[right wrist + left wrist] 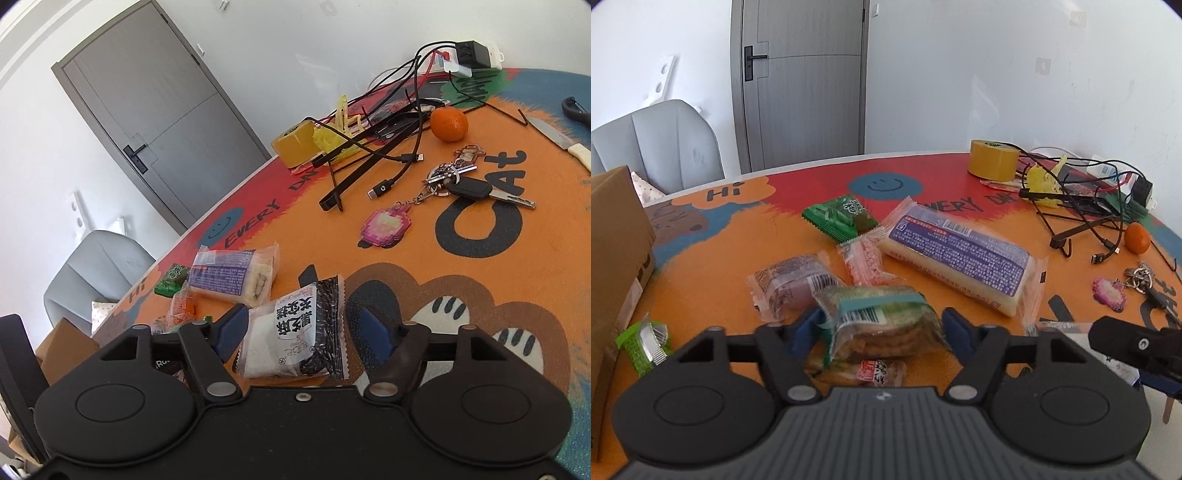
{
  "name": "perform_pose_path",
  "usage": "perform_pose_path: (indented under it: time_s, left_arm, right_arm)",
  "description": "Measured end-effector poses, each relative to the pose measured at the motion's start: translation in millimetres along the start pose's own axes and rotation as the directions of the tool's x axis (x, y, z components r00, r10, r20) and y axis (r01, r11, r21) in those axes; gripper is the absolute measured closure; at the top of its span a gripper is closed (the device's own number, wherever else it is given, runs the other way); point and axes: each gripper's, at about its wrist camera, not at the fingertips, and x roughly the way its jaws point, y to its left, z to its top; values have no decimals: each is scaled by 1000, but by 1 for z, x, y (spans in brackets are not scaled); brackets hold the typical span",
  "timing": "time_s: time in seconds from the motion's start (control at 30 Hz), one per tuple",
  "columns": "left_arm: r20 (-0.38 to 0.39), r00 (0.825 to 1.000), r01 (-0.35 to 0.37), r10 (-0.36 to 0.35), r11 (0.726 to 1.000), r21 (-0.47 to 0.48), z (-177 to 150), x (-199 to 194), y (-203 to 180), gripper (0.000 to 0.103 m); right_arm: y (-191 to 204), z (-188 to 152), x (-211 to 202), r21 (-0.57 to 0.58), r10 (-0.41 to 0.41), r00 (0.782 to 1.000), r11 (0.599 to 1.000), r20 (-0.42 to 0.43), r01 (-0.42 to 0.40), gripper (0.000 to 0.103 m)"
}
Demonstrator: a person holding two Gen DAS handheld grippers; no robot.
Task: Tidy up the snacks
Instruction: 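Grasp the biscuit pack with the left tool while the right tool grasps the white-black packet, then carry the biscuit pack and white-black packet over the box and open both tools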
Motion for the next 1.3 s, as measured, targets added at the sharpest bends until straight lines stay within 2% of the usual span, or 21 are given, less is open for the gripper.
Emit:
perform_pose_path:
  time_s: [0.1,0.27,0.4,0.6,0.7,0.77,0.8,0.83,0.87,0.93,1.0,1.1,1.3]
  left_arm:
    - [0,1000,0,0,1000,-13,1,-3,5,48]
    - [35,999,11,-10,1000,-29,4,-18,14,49]
    - [52,999,17,-15,999,-47,7,-29,22,49]
    - [67,998,12,-7,998,-62,6,-43,37,49]
    - [66,998,10,-4,997,-81,4,-50,47,49]
    - [65,998,12,-6,996,-91,2,-55,52,49]
    - [67,998,16,-10,995,-94,1,-58,55,49]
    - [69,998,18,-12,995,-95,0,-61,58,49]
    - [69,998,18,-12,995,-95,-1,-64,60,49]
    - [67,998,19,-13,996,-92,-3,-68,65,49]
    - [66,998,15,-9,996,-90,-3,-73,70,49]
    - [79,997,16,-9,996,-89,-4,-83,75,49]
    - [103,995,27,-16,994,-103,-8,-105,83,49]
  right_arm:
    - [8,-1,2,-23,-38,999,999,14,38,26]
    - [21,-5,7,-67,-56,998,996,14,57,16]
    - [34,-11,8,-133,-140,988,980,64,147,6]
    - [45,-18,14,-176,-175,982,967,70,185,0]
    - [53,-23,17,-199,-186,980,960,71,197,0]
    - [60,-28,20,-241,-226,970,940,86,240,0]
    - [63,-30,23,-261,-254,963,927,86,268,3]
    - [66,-32,24,-273,-271,959,920,79,282,13]
    - [69,-34,25,-284,-277,958,915,79,288,16]
    - [72,-38,24,-298,-291,953,905,85,303,33]
    - [74,-42,20,-298,-285,953,905,104,303,41]
    - [73,-45,14,-271,-280,953,914,116,301,47]
    - [79,-48,-4,-242,-228,965,936,133,254,48]
